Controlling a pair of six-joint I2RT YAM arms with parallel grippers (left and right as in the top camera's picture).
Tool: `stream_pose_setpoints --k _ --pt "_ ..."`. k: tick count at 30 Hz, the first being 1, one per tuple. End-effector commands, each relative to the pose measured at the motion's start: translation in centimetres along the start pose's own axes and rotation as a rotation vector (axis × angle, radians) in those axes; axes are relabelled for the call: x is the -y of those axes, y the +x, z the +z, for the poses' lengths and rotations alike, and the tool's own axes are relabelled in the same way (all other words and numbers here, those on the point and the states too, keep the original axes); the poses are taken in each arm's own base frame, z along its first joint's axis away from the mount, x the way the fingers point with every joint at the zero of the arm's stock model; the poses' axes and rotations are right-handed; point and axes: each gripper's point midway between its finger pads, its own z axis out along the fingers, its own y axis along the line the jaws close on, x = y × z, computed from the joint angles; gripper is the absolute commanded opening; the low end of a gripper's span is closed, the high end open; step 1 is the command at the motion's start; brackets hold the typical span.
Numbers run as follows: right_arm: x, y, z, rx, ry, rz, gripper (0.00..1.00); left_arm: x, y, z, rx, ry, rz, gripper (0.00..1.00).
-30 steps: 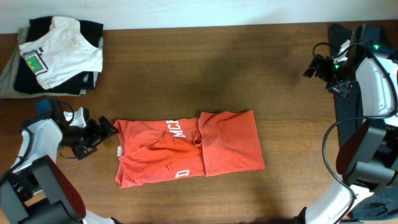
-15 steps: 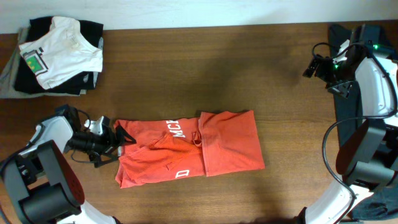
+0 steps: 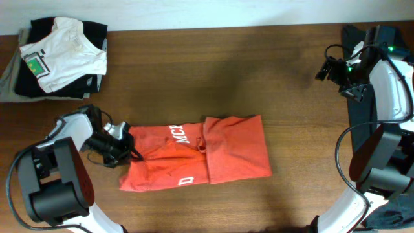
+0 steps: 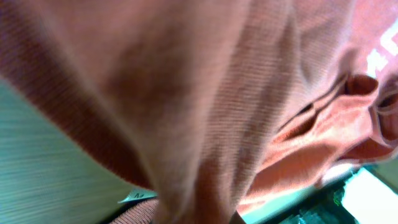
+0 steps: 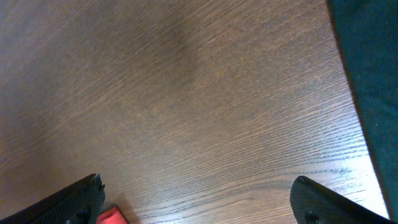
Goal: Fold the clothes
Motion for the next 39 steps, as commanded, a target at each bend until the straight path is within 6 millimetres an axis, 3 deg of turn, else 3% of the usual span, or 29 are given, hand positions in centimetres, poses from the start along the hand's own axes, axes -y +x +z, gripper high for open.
stream_pose_setpoints --k 1,4,6,8,12,13,18,21,26,29,32,33,36,39 --pt "-0.6 -0.6 -1.0 0.033 -0.008 -0.019 0.99 -4.6 -3.3 -6.7 0.110 -0.298 -0.186 0.01" --pt "-0.6 -0.6 -1.0 0.033 -0.008 -0.019 0.99 -4.0 -5.2 -12.9 0.205 -0.326 -0.205 0.01" --pt "-0.6 -0.6 -1.0 0.033 -0.008 -0.019 0.99 -1.8 -5.5 -16.1 0.239 -0.328 -0.180 0.01" --pt "-0.6 -0.6 -1.0 0.033 -0.008 -0.019 0.99 0.9 -5.1 -16.9 0.244 -0.331 -0.118 0.01" --pt "-0.6 -0.6 -1.0 0.033 -0.008 -0.019 0.99 9.2 -3.2 -15.1 0.246 -0.313 0.114 0.01" --pt "-0.6 -0.6 -1.0 0.033 -0.008 -0.019 0.99 11.0 -2.4 -13.8 0.220 -0.323 0.177 0.01" --pt "-0.6 -0.6 -1.0 0.033 -0.008 -0.019 0.98 16.6 0.8 -8.0 0.133 -0.354 0.333 0.01" --pt "-0.6 -0.6 -1.0 0.033 -0.008 -0.019 0.99 17.9 1.9 -4.8 0.117 -0.361 0.362 0.01" --pt "-0.6 -0.6 -1.0 0.033 -0.008 -0.019 0.99 22.1 2.3 -2.6 0.171 -0.299 0.470 0.01" --pt "-0.6 -0.6 -1.0 0.033 -0.008 -0.019 0.99 22.8 2.1 -2.9 0.198 -0.300 0.492 0.01" --pt "-0.6 -0.6 -1.0 0.033 -0.008 -0.019 0.99 23.9 2.3 -6.3 0.292 -0.315 0.514 0.01" --pt "-0.6 -0.6 -1.0 0.033 -0.008 -0.019 0.99 23.9 2.8 -6.5 0.284 -0.308 0.516 0.01" --pt "-0.6 -0.6 -1.0 0.033 -0.008 -0.019 0.99 24.6 4.2 -5.5 0.248 -0.313 0.552 0.01" --pt "-0.6 -0.6 -1.0 0.033 -0.008 -0.019 0.99 24.0 5.4 -2.4 0.191 -0.339 0.590 0.01"
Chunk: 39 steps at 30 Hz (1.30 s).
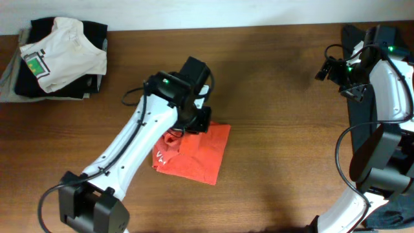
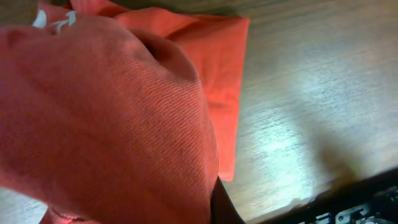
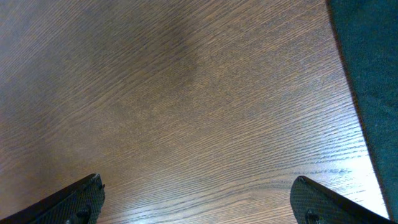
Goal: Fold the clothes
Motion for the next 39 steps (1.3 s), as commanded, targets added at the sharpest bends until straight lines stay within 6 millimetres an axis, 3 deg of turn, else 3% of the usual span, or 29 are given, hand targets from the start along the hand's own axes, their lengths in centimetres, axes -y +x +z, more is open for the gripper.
stream_pose_setpoints --k 1,2,3,6,8,10,12,13,14,15,17,19,25,26,27,28,32,33,35,39 --pt "-0.6 -0.6 -1.0 0.032 -0.007 -0.020 0.99 0.8 1.2 2.3 -0.025 0.000 0.027 0.02" --pt "-0.6 -0.6 -1.0 0.032 -0.007 -0.020 0.99 1.1 1.3 3.1 -0.018 0.004 0.040 0.17" --pt "-0.6 -0.6 -1.0 0.032 -0.007 -0.020 0.99 1.5 1.3 3.7 -0.011 0.008 0.052 0.23" --pt "-0.6 -0.6 -1.0 0.032 -0.007 -0.020 0.99 2.4 1.9 4.7 -0.015 0.013 0.084 0.22" --pt "-0.6 -0.6 -1.0 0.032 -0.007 -0.020 0.99 3.6 2.4 4.9 -0.016 0.020 0.127 0.32" --pt "-0.6 -0.6 -1.0 0.032 -0.007 -0.020 0.99 4.6 2.6 4.5 -0.008 0.011 0.188 0.33" --pt "-0.6 -0.6 -1.0 0.032 -0.007 -0.020 0.99 1.3 1.1 1.5 0.041 -0.112 0.108 0.33" --pt "-0.6 -0.6 -1.0 0.032 -0.007 -0.020 0.98 -1.9 1.4 -0.3 0.008 -0.172 0.026 0.49" --pt "-0.6 -0.6 -1.0 0.032 -0.007 -0.020 0.99 -3.9 2.6 -0.8 -0.062 -0.175 -0.041 0.57" --pt "-0.6 -0.6 -1.0 0.031 -0.008 -0.020 0.99 -4.7 4.1 -0.5 -0.145 -0.144 -0.091 0.60" --pt "-0.6 -0.6 -1.0 0.032 -0.007 -0.020 0.99 -3.4 5.4 2.1 -0.201 -0.052 -0.091 0.70" --pt "-0.6 -0.6 -1.0 0.032 -0.007 -0.020 0.99 -2.7 6.1 4.2 -0.215 -0.019 -0.075 0.70" --pt "-0.6 -0.6 -1.0 0.032 -0.007 -0.020 0.99 -1.6 5.8 7.5 -0.156 0.005 0.011 0.74" --pt "-0.6 -0.6 -1.0 0.032 -0.007 -0.020 0.99 -1.5 5.5 7.6 -0.142 0.009 0.013 0.72" --pt "-0.6 -0.6 -1.0 0.031 -0.008 -0.020 0.99 -1.4 5.2 7.6 -0.132 0.011 0.015 0.60" --pt "-0.6 -0.6 -1.0 0.032 -0.007 -0.020 0.99 -1.4 5.2 7.6 -0.129 0.012 0.015 0.54" --pt "-0.6 -0.6 -1.0 0.032 -0.007 -0.020 0.99 -1.8 5.8 8.6 -0.145 0.008 0.028 0.50" --pt "-0.6 -0.6 -1.0 0.032 -0.007 -0.020 0.99 -1.8 5.8 8.6 -0.145 0.009 0.028 0.29" --pt "-0.6 -0.6 -1.0 0.032 -0.007 -0.020 0.99 -1.7 5.7 8.5 -0.140 0.010 0.029 0.01" --pt "-0.6 -0.6 -1.0 0.032 -0.007 -0.020 0.99 -0.9 4.3 5.8 -0.117 0.019 0.046 0.00"
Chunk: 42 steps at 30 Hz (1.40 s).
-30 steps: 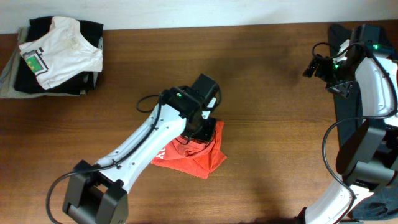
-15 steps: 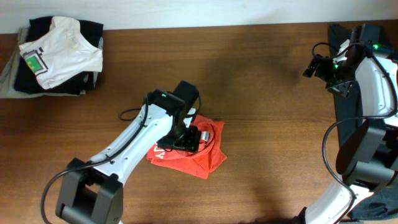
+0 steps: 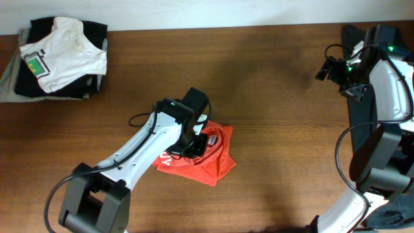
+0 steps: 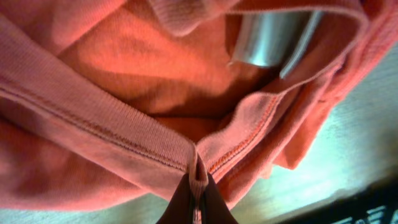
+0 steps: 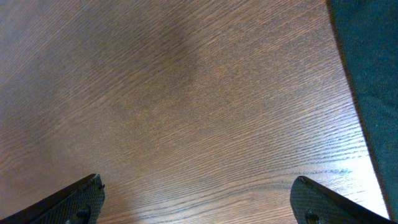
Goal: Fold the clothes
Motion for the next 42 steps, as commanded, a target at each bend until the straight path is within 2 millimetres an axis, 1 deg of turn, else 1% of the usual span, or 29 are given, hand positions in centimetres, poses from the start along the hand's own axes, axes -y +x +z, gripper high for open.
stream_pose_setpoints --k 1,2,3,6,8,9,11,12,13,14,15,17,20,21,22,23,24,25,26,27,29,32,34,36,37,38,40,41,42 --pt "-0.6 -0.6 -1.0 0.031 -0.007 -0.018 0.98 1.4 -1.1 -3.3 0.046 0.023 0.059 0.00" --pt "-0.6 -0.6 -1.0 0.031 -0.007 -0.018 0.99 1.9 -0.8 -3.8 0.050 0.028 0.076 0.01" --pt "-0.6 -0.6 -1.0 0.031 -0.007 -0.018 0.99 3.3 0.2 -4.0 0.034 0.051 0.110 0.01" --pt "-0.6 -0.6 -1.0 0.031 -0.007 -0.018 0.99 6.9 3.0 -3.1 -0.038 0.095 0.209 0.01" --pt "-0.6 -0.6 -1.0 0.031 -0.007 -0.018 0.99 8.8 4.1 -1.4 -0.068 0.089 0.281 0.05" --pt "-0.6 -0.6 -1.0 0.031 -0.007 -0.018 0.99 9.5 4.6 0.1 -0.100 0.078 0.306 0.05" --pt "-0.6 -0.6 -1.0 0.031 -0.007 -0.018 0.99 9.6 5.1 2.5 -0.168 0.050 0.313 0.06" --pt "-0.6 -0.6 -1.0 0.031 -0.007 -0.018 0.99 9.4 5.5 3.5 -0.206 0.034 0.309 0.09" --pt "-0.6 -0.6 -1.0 0.031 -0.007 -0.018 0.99 9.2 5.6 3.5 -0.215 0.031 0.307 0.17" --pt "-0.6 -0.6 -1.0 0.031 -0.007 -0.018 0.98 9.1 5.7 3.5 -0.217 0.024 0.306 0.41" --pt "-0.6 -0.6 -1.0 0.031 -0.007 -0.018 0.99 8.8 5.5 3.5 -0.213 0.012 0.305 0.46" --pt "-0.6 -0.6 -1.0 0.031 -0.007 -0.018 0.99 8.3 3.9 2.1 -0.168 -0.029 0.296 0.47" --pt "-0.6 -0.6 -1.0 0.031 -0.007 -0.018 0.99 10.0 -0.9 -2.4 0.009 -0.007 0.307 0.47" --pt "-0.6 -0.6 -1.0 0.031 -0.007 -0.018 0.99 10.4 -2.6 -4.1 0.071 0.015 0.288 0.47" --pt "-0.6 -0.6 -1.0 0.031 -0.007 -0.018 0.99 10.2 -3.7 -5.1 0.107 0.025 0.272 0.47" --pt "-0.5 -0.6 -1.0 0.031 -0.007 -0.018 0.99 8.7 -5.2 -6.0 0.147 0.006 0.198 0.54" --pt "-0.6 -0.6 -1.0 0.031 -0.007 -0.018 0.99 5.8 -6.5 -6.3 0.169 -0.041 0.049 0.54" --pt "-0.6 -0.6 -1.0 0.031 -0.007 -0.018 0.99 3.4 -7.2 -6.4 0.163 -0.041 -0.054 0.54" --pt "-0.6 -0.6 -1.0 0.031 -0.007 -0.018 0.99 2.2 -7.4 -6.3 0.155 -0.036 -0.092 0.57" --pt "-0.6 -0.6 -1.0 0.031 -0.007 -0.018 0.99 0.6 -7.3 -5.4 0.134 -0.044 -0.139 0.59" --pt "-0.6 -0.6 -1.0 0.031 -0.007 -0.018 0.99 1.0 -7.1 -3.3 0.104 0.010 -0.142 0.59" --pt "-0.6 -0.6 -1.0 0.031 -0.007 -0.018 0.99 0.9 -7.1 -1.4 0.070 0.015 -0.176 0.59" --pt "-0.6 -0.6 -1.0 0.031 -0.007 -0.018 0.99 1.5 -6.7 0.4 0.004 0.052 -0.183 0.59" --pt "-0.6 -0.6 -1.0 0.031 -0.007 -0.018 0.99 1.6 -7.1 1.0 0.005 0.059 -0.183 0.59" --pt "-0.6 -0.6 -1.0 0.031 -0.007 -0.018 0.99 2.1 -7.5 1.1 0.012 0.088 -0.178 0.57" --pt "-0.6 -0.6 -1.0 0.031 -0.007 -0.018 0.99 2.5 -7.5 1.0 0.012 0.108 -0.177 0.52" --pt "-0.6 -0.6 -1.0 0.031 -0.007 -0.018 0.99 2.5 -7.8 1.0 0.022 0.113 -0.173 0.20" --pt "-0.6 -0.6 -1.0 0.031 -0.007 -0.018 0.99 2.6 -8.0 1.0 0.029 0.116 -0.168 0.14" --pt "-0.6 -0.6 -1.0 0.031 -0.007 -0.018 0.99 2.8 -8.3 0.6 0.040 0.122 -0.162 0.01"
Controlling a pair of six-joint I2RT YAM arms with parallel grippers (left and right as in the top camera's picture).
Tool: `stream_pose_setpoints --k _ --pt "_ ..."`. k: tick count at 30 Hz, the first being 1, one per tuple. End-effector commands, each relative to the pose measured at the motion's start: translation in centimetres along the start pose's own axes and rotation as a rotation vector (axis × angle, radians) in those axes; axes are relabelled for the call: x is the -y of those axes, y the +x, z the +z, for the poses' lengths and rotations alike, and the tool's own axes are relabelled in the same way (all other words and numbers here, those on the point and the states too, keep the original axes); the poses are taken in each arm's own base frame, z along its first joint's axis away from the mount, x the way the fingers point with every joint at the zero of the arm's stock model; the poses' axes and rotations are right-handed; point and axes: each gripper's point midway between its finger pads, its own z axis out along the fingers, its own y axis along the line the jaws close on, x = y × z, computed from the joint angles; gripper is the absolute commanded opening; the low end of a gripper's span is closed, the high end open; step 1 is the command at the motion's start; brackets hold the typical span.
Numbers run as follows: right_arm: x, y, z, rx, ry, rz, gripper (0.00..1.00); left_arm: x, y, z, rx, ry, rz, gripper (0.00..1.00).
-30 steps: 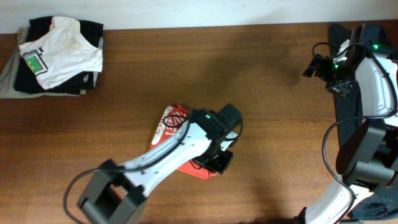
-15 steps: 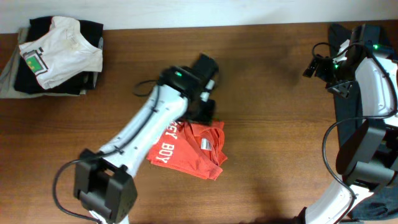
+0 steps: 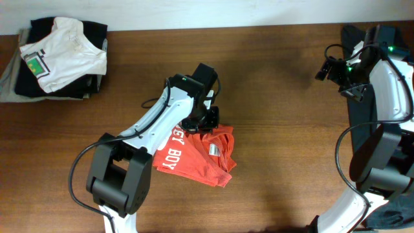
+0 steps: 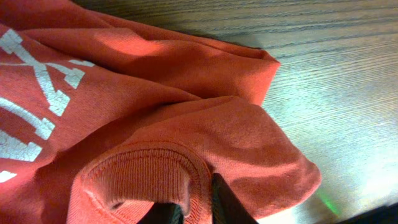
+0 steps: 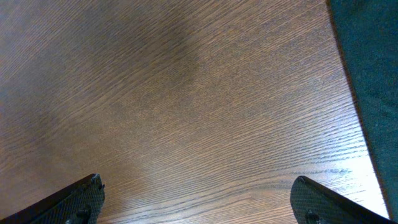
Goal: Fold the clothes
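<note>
A red shirt with white lettering lies bunched in a rough fold at mid-table. In the left wrist view the red shirt fills most of the frame. My left gripper sits at the shirt's far edge. Close up, my left gripper is shut on a ribbed hem of the shirt. My right gripper hovers at the far right, well away from the shirt. In its own view my right gripper is open over bare wood with nothing between its fingers.
A stack of folded clothes, white shirt on top of dark ones, sits at the far left corner. Dark cloth hangs along the table's right edge beside the right arm. Wooden table surrounds the shirt.
My left gripper, still shut on the shirt's edge, now stands farther back on the table. The shirt lies flatter, and the white letters "BOY" now show on its left part.
The shirt first lay as a long strip, with my left gripper holding its left end. Then that end was over the right half, the shirt doubled. Then the gripper was low over the crumpled shirt, and now it holds the hem at the far edge. The right arm stayed still.
</note>
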Motion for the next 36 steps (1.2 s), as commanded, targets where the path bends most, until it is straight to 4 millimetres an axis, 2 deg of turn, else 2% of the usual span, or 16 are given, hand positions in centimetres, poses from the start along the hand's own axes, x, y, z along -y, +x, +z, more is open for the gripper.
stream_pose_setpoints --k 1,4,9,12,13,15,17,20,21,22,23,25,28,29,33,36 --pt "-0.6 -0.6 -1.0 0.031 -0.007 -0.019 0.99 1.6 -0.5 -0.6 0.002 0.068 0.038 0.01" --pt "-0.6 -0.6 -1.0 0.031 -0.007 -0.019 0.99 5.0 -2.9 -2.9 0.088 0.202 0.091 0.01" --pt "-0.6 -0.6 -1.0 0.031 -0.007 -0.019 0.99 7.1 -4.2 0.0 0.116 0.230 0.140 0.03" --pt "-0.6 -0.6 -1.0 0.031 -0.007 -0.018 0.99 8.6 -2.4 2.8 0.054 0.214 0.182 0.03" --pt "-0.6 -0.6 -1.0 0.031 -0.007 -0.019 0.99 9.6 -1.4 3.1 0.038 0.212 0.208 0.07" --pt "-0.6 -0.6 -1.0 0.031 -0.007 -0.019 0.99 11.9 0.2 3.8 0.037 0.207 0.293 0.29" --pt "-0.6 -0.6 -1.0 0.031 -0.007 -0.019 0.99 12.8 1.1 3.9 0.032 0.211 0.374 0.33" --pt "-0.6 -0.6 -1.0 0.031 -0.007 -0.019 0.99 13.6 1.3 -0.4 0.044 0.202 0.480 0.37" --pt "-0.6 -0.6 -1.0 0.031 -0.007 -0.019 0.99 13.1 1.3 -2.9 0.066 0.148 0.504 0.39" --pt "-0.6 -0.6 -1.0 0.031 -0.007 -0.019 0.99 10.6 0.7 -4.6 0.100 -0.003 0.477 0.41" --pt "-0.6 -0.6 -1.0 0.031 -0.007 -0.019 0.99 8.1 0.6 -5.1 0.091 -0.113 0.438 0.54" --pt "-0.6 -0.6 -1.0 0.031 -0.007 -0.019 0.99 5.1 2.9 -4.0 -0.045 -0.168 0.392 0.72" --pt "-0.6 -0.6 -1.0 0.031 -0.007 -0.019 0.99 2.1 6.5 0.8 -0.172 -0.262 0.354 0.77" --pt "-0.6 -0.6 -1.0 0.031 -0.007 -0.019 0.99 0.8 7.1 2.8 -0.185 -0.278 0.330 0.77" --pt "-0.6 -0.6 -1.0 0.031 -0.007 -0.019 0.99 -0.8 11.3 6.0 -0.329 -0.215 0.309 0.37" --pt "-0.6 -0.6 -1.0 0.031 -0.007 -0.019 0.99 -1.2 14.5 7.0 -0.443 -0.148 0.281 0.03"
